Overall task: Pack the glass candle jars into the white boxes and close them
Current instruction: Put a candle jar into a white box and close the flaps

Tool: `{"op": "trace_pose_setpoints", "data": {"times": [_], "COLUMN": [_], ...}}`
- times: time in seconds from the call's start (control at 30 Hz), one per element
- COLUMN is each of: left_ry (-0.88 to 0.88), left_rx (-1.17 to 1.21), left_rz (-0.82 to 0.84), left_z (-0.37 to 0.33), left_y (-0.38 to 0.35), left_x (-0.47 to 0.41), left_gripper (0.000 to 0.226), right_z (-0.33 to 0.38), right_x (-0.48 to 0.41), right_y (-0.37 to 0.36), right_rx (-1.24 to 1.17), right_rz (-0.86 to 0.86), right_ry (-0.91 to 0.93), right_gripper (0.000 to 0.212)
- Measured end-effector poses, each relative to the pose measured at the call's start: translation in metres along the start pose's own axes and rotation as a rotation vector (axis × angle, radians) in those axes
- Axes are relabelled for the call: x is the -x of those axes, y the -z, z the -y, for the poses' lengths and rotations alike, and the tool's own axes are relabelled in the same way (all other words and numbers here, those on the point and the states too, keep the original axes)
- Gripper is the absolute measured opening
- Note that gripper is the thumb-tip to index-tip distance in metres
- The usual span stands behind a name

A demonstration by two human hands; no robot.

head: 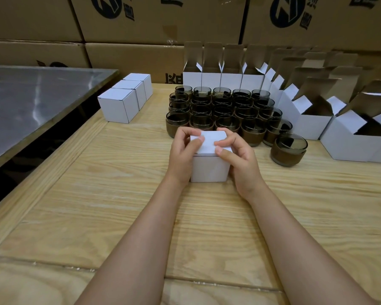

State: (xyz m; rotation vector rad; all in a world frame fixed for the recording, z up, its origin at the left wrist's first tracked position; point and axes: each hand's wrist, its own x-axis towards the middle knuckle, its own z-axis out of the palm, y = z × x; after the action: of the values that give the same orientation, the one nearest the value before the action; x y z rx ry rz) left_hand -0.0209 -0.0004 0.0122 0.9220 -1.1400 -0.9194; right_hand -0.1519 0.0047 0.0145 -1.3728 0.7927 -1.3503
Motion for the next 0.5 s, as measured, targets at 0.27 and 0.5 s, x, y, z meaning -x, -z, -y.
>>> {"op": "trace_pose_setpoints", "data": {"times": [0.27,0.5], "left_ry": [-0.005,-0.732], "left_rx": [-0.067,-1.168], "left_rz": [0.018,-0.067], "left_z": [-0.011,-0.004], "left_y": [0.001,0.006], "left_x": [0.005,0.016], "left_gripper": [0.021,0.042], "right_z": [-0.002,-0.006], "right_x": [-0.002,-0.003], "right_y": [0.008,0.011], "right_rx": [-0.075,-0.09], "right_rz": [0.027,0.06], "right_ry": [-0.079,-0.087], "right_gripper": [0.022,0.039]}}
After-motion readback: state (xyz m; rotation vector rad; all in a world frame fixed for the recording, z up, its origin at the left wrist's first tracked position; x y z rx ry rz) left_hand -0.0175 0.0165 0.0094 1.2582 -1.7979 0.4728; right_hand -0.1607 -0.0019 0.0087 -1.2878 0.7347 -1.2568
